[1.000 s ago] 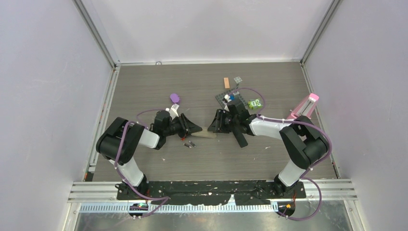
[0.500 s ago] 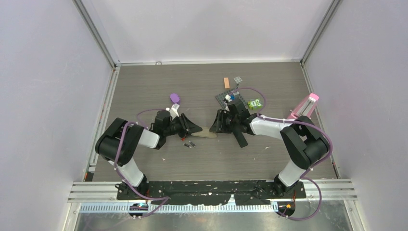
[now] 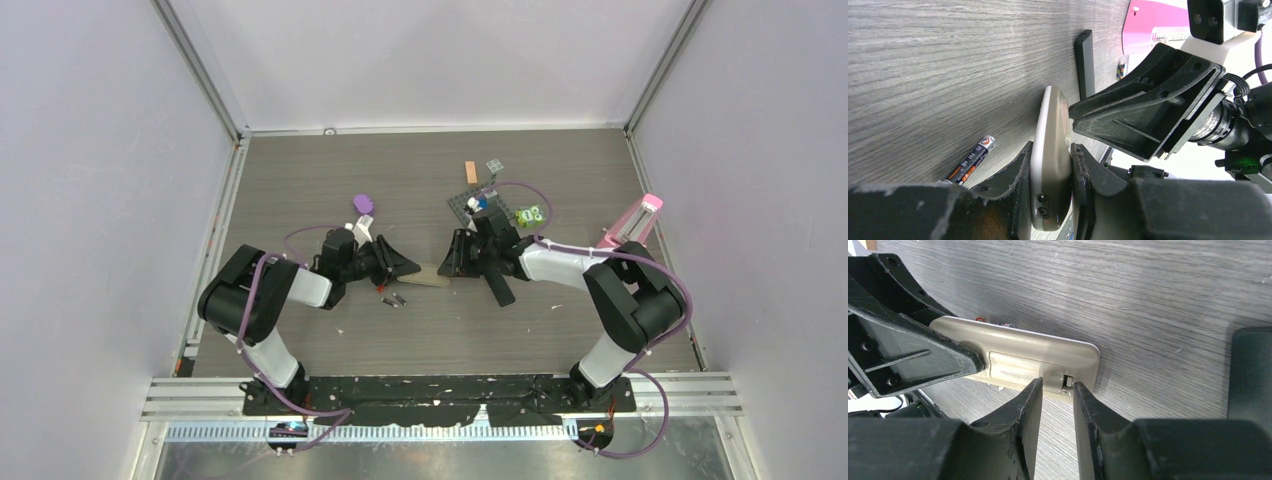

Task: Load the batteries into the remote control

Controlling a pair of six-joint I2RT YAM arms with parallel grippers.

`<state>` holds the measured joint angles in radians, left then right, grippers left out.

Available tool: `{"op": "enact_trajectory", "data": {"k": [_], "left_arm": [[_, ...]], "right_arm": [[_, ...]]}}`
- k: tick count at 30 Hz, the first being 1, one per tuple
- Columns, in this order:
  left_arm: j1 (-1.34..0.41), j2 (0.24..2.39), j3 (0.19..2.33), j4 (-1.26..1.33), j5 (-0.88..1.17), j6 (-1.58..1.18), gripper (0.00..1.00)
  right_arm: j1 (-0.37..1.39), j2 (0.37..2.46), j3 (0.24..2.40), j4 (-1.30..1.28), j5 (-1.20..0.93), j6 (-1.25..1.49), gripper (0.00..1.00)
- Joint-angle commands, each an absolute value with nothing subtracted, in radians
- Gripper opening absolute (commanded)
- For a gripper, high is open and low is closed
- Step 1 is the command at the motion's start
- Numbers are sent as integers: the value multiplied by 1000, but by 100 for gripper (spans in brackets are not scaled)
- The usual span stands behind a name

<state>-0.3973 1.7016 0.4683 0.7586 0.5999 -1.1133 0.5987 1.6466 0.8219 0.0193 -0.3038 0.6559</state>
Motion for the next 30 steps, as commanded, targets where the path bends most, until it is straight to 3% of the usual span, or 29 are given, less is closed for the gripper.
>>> {"op": "enact_trajectory", "data": {"k": [1, 30], "left_arm": [[-401, 1712, 465, 656, 517, -1027, 0], [-401, 1712, 469, 646, 515, -1028, 0]], "right_arm": [[602, 1596, 850, 62, -304, 649, 34], [593, 1672, 853, 57, -306, 655, 33]]}}
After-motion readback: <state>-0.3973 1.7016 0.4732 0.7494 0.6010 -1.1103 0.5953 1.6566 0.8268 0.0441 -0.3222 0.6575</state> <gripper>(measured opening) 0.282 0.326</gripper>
